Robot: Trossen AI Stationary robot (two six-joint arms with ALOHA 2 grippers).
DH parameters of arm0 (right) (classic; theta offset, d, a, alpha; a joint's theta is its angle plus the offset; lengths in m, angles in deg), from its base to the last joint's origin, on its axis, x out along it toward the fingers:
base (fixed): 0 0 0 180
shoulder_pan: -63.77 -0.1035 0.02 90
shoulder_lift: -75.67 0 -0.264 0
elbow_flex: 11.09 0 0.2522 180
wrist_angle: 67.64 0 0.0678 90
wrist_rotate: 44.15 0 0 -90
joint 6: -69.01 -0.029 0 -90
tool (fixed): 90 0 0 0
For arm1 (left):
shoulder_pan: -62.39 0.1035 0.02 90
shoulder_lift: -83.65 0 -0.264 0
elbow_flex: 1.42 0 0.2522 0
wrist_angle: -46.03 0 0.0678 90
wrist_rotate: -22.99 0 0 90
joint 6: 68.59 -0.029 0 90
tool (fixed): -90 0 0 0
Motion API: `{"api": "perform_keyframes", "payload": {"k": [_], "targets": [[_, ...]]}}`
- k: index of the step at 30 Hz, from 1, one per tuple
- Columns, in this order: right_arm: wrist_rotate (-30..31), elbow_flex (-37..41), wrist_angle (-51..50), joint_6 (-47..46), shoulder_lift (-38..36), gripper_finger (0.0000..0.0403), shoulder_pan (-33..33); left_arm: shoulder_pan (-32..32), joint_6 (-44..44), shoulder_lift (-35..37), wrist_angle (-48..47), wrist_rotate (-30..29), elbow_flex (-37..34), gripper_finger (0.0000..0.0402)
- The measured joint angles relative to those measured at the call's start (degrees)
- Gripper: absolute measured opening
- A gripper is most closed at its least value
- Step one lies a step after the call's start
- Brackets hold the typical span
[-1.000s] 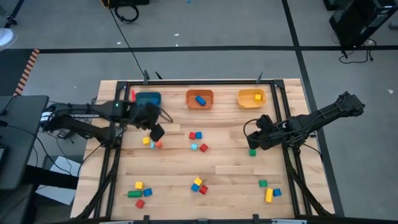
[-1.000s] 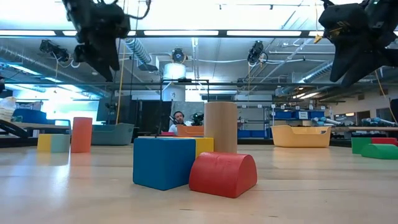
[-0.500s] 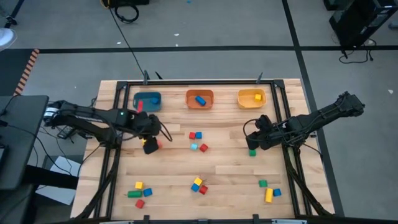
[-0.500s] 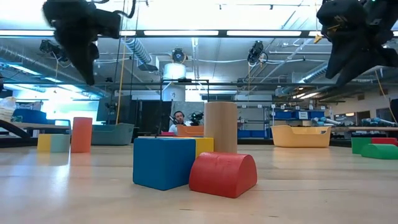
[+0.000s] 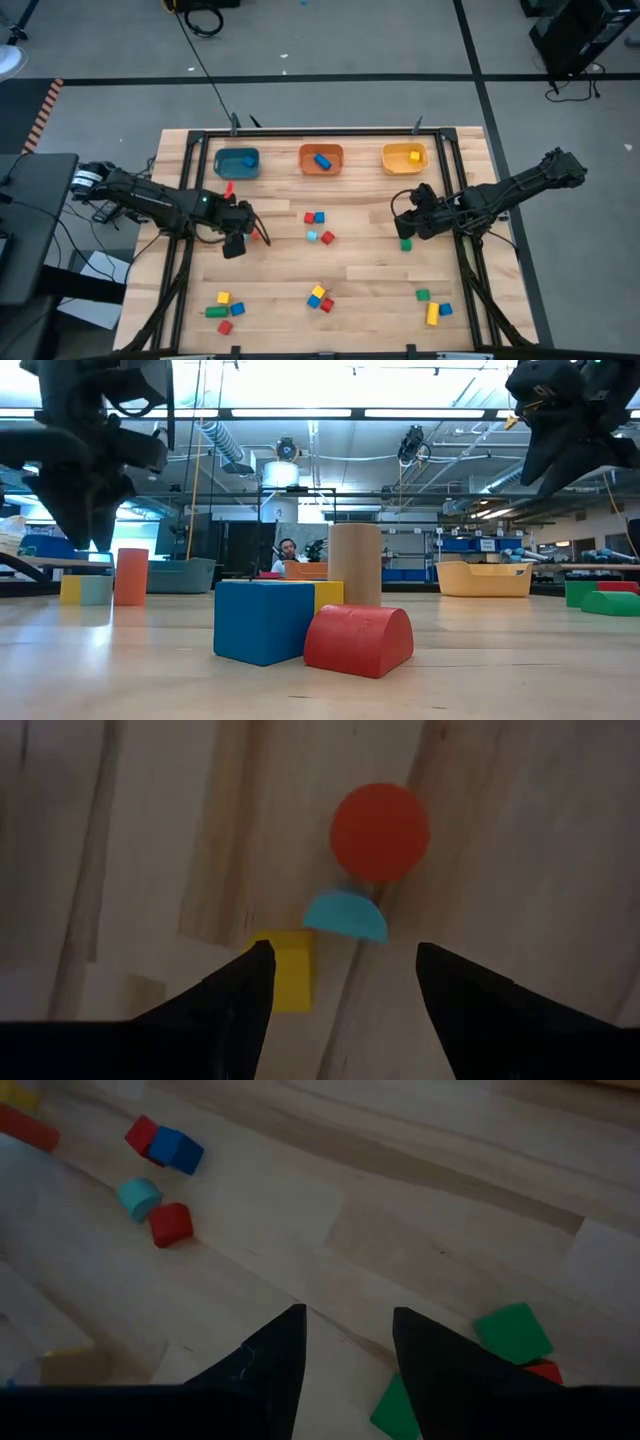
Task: Sort blocks by size
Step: Put the light blue half-circle block into the blue bin
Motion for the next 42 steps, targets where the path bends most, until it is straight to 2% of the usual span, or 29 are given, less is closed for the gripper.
{"api": "perform_keyframes", "payload": {"k": [8,11,21,42], "targets": [[0.27,0.0,1.22,0.24,0.0,0.0166,1.2,0.0,-2.75,0.0,2.15,-2.78,-2.1,0.0252],[1.45,0.0,1.36,0.33,0.27,0.0166,1.25,0.02,-6.55,0.02,2.94,-3.57,-2.09,0.0252],[1.67,0.0,1.98,0.39,2.24,0.0166,1.25,0.02,-11.41,-0.47,9.67,-2.21,-2.07,0.0252],[1.6,0.0,1.93,1.73,2.75,0.0166,1.25,0.09,-11.72,-12.15,8.96,-2.37,-2.06,0.0252]]}}
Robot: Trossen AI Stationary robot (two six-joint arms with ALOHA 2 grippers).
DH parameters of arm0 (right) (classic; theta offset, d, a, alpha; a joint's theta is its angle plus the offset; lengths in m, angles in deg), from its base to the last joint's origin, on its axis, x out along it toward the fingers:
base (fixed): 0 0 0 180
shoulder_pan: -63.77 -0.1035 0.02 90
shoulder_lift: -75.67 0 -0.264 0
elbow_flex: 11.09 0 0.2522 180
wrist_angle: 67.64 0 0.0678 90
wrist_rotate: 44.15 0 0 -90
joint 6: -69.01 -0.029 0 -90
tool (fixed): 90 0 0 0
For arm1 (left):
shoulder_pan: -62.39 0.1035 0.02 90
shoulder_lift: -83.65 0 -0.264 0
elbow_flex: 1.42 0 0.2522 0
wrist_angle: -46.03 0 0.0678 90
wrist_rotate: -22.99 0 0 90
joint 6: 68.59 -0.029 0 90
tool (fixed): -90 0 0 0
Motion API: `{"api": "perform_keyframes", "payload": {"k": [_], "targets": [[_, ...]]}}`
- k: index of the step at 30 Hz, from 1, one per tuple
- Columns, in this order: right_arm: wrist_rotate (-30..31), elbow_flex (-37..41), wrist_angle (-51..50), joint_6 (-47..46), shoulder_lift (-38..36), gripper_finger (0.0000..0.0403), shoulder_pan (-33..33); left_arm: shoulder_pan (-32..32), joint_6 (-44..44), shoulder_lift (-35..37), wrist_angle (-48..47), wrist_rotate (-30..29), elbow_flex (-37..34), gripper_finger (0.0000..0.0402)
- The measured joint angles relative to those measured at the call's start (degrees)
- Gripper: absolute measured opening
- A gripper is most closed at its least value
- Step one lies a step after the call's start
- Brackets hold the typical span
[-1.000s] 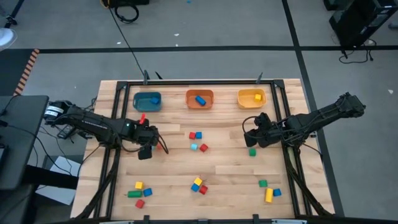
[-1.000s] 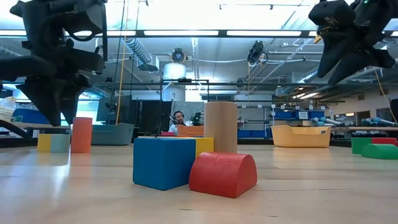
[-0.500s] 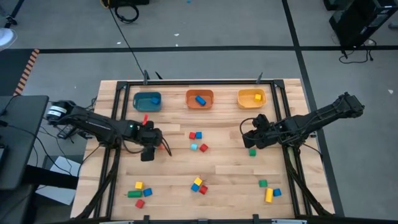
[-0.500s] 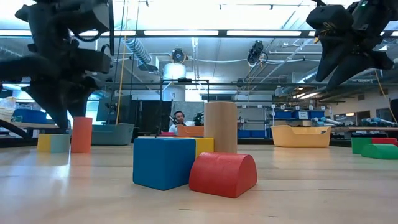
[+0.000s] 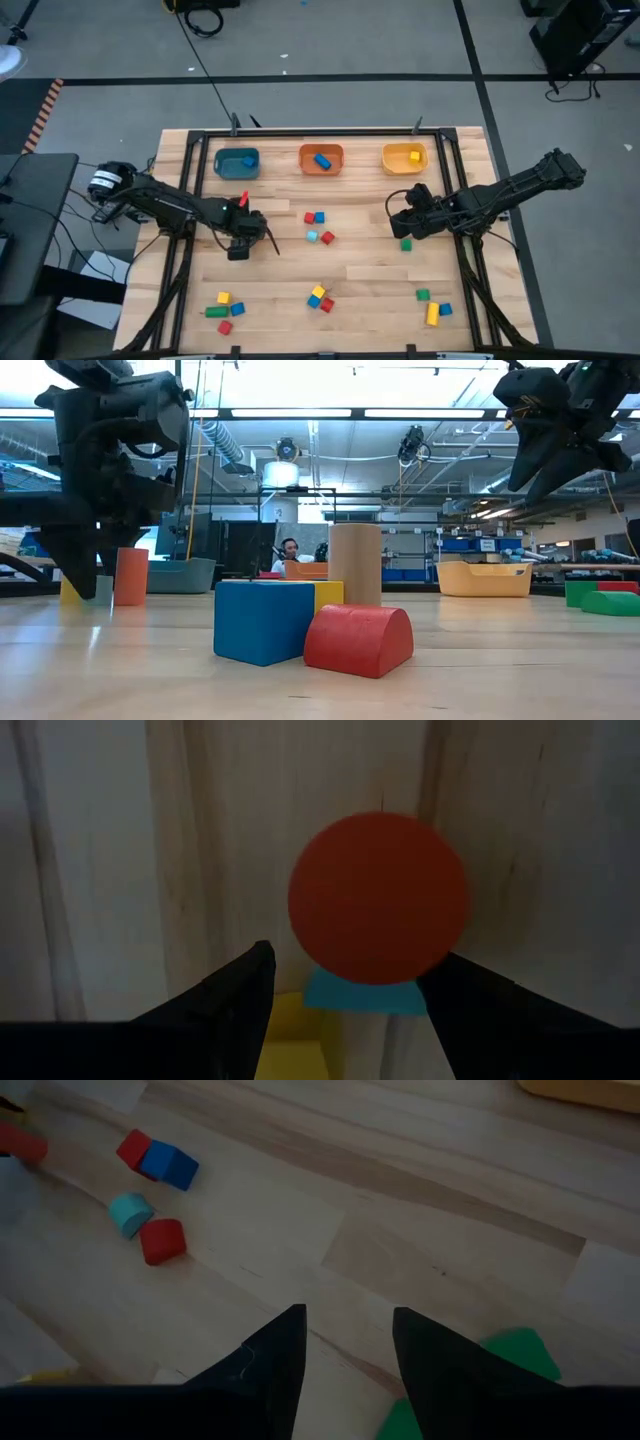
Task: Sort blocks by size
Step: Put the light blue half-circle block into the blue bin
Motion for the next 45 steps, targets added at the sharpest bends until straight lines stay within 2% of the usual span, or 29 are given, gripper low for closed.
{"api": "perform_keyframes", "payload": {"k": [13,26,39,45], "targets": [[-0.04,0.0,0.04,0.22,0.0,0.0166,-0.05,2.51,-0.8,-1.51,0.04,0.12,0.0,0.0248],[-0.05,0.0,0.04,0.39,0.0,0.0166,-0.07,3.37,-1.07,-1.47,0.19,0.97,0.0,0.0172],[-0.04,0.0,0.04,0.87,0.0,0.0166,-0.07,3.37,0.99,-1.32,-0.19,0.97,0.06,0.0169],[-0.04,0.0,0.04,1.49,0.0,0.0166,-0.07,3.37,2.11,-1.25,-4.32,0.96,2.55,0.0169]]}}
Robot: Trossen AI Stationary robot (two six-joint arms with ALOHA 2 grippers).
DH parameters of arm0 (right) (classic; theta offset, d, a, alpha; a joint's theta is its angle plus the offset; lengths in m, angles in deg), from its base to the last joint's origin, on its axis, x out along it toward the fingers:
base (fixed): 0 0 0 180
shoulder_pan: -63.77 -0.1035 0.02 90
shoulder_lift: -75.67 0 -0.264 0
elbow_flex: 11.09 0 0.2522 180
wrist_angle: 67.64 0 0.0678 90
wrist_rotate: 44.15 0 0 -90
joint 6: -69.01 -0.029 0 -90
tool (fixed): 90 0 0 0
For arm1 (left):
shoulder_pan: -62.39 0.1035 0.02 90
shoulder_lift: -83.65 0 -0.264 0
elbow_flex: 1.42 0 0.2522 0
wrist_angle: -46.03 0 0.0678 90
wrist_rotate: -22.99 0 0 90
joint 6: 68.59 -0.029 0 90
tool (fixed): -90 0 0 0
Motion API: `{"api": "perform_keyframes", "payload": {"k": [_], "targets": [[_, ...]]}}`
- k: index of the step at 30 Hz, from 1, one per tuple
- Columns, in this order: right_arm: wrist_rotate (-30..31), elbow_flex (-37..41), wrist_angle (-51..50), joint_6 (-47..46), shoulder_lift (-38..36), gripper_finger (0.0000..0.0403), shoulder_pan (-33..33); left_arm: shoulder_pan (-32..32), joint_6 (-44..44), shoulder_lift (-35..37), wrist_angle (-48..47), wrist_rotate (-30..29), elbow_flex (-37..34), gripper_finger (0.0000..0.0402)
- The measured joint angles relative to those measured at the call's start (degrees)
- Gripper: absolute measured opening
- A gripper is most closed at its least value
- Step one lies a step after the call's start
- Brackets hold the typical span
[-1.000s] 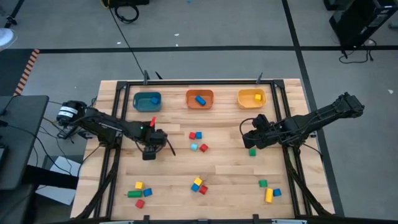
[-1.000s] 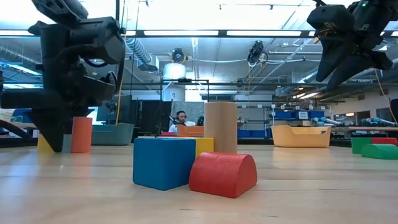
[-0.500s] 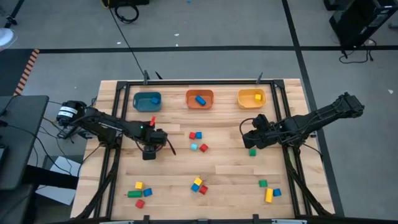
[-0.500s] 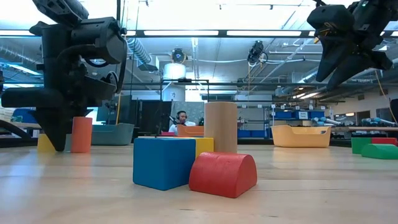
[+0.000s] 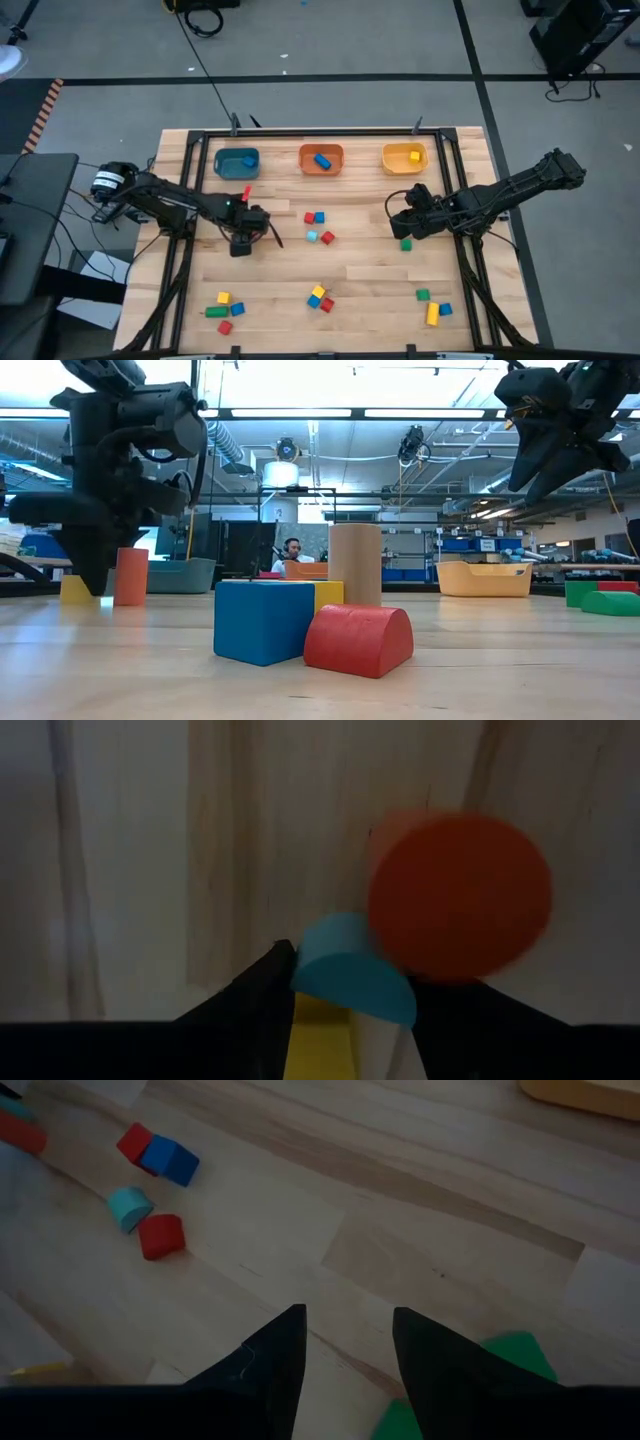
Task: Sort blocks by size
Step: Put the light blue half-circle block into the blue bin
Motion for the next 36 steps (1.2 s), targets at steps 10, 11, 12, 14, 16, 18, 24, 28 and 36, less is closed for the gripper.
{"api": "perform_keyframes", "payload": {"k": [10,11,12,14,16,18,24,28,36], "targets": [[-0.02,0.0,0.0,0.43,0.0,0.0166,0.0,0.0,-0.17,0.04,-8.49,-1.36,7.57,0.0169],[0.0,0.0,0.0,0.43,0.0,0.0166,0.0,0.0,-0.16,0.04,-9.96,-1.7,8.54,0.0169],[0.0,0.0,0.0,0.43,0.0,0.0166,0.0,0.0,-0.16,0.04,-11.59,-2.17,9.63,0.0169],[-0.01,0.0,-0.01,0.46,0.0,0.0166,0.0,0.02,-0.16,0.07,-14.15,-3.02,11.86,0.0169],[-0.01,0.0,-0.01,0.46,0.0,0.0166,0.0,0.04,-0.16,0.07,-16.47,-3.55,13.74,0.0169],[-0.02,0.0,0.0,0.46,0.0,0.0166,0.0,0.39,0.19,0.07,-17.93,-3.6,15.83,0.0169],[-0.01,0.0,0.0,0.43,0.0,0.0166,0.0,3.66,1.06,0.07,-18.79,-3.61,21.87,0.0169],[-0.01,0.0,0.06,0.19,0.0,0.0166,0.0,7.12,-2.34,0.07,-18.41,-3.65,24.96,0.0169],[-0.01,0.0,0.94,-0.76,-0.01,0.0166,0.02,19.41,-15.67,2.64,-11.54,-4.69,22.74,0.0169]]}}
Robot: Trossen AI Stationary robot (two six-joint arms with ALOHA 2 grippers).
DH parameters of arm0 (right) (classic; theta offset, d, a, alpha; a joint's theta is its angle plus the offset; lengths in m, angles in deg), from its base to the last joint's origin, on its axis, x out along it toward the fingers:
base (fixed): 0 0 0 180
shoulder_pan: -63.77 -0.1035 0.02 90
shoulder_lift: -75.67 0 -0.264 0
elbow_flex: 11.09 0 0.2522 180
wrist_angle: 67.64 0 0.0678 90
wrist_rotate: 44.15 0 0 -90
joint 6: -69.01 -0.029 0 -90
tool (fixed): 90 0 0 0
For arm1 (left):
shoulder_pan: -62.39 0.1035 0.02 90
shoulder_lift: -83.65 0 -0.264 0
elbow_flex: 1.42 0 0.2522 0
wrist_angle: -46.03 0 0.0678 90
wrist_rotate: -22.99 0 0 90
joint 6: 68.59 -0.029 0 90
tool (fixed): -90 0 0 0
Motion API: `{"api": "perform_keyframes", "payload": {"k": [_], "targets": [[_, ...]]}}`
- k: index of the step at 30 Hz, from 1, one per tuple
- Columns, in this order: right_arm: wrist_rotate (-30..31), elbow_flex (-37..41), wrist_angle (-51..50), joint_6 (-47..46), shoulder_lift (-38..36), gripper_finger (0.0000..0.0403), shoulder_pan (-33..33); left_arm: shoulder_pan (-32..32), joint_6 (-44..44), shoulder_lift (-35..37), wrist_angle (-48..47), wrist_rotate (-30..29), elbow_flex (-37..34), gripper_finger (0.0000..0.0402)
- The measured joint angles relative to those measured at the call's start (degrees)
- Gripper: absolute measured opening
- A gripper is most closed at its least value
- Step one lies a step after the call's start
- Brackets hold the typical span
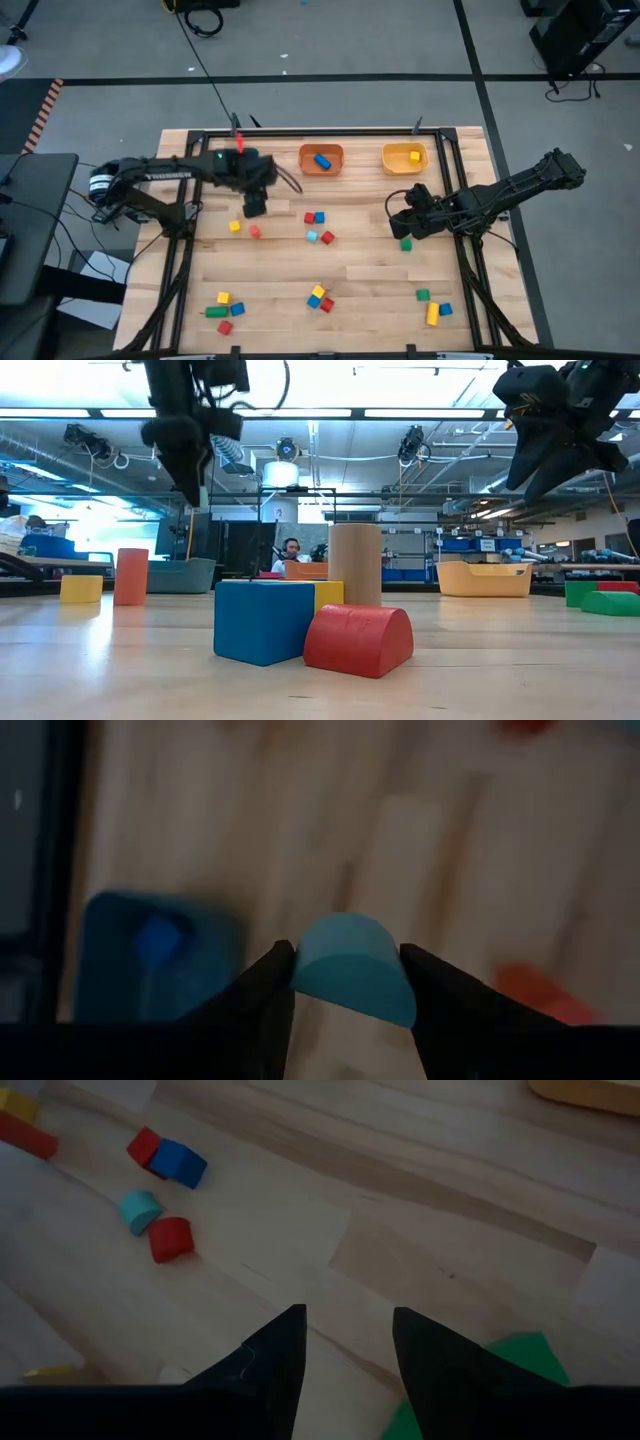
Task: Sort blocks by size
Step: Put the light blue half-circle block into the blue bin
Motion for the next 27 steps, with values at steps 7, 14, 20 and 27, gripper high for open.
{"api": "perform_keyframes", "payload": {"k": [7,14,20,27], "targets": [[0.03,0.0,0.93,-0.97,0.01,0.0166,0.0,16.72,-2.98,3.32,8.68,2.17,-5.39,0.0169],[0.51,0.0,2.84,-1.14,-0.01,0.0166,0.42,30.26,4.61,3.53,16.69,2.56,-12.4,0.0169],[0.61,0.0,2.96,-2.31,-0.01,0.0166,1.22,35.62,12.42,3.41,20.18,2.73,-15.15,0.0172],[0.71,0.0,3.25,-2.52,-0.01,0.0166,2.13,36.59,13.99,3.2,20.43,2.66,-15.94,0.0202]]}}
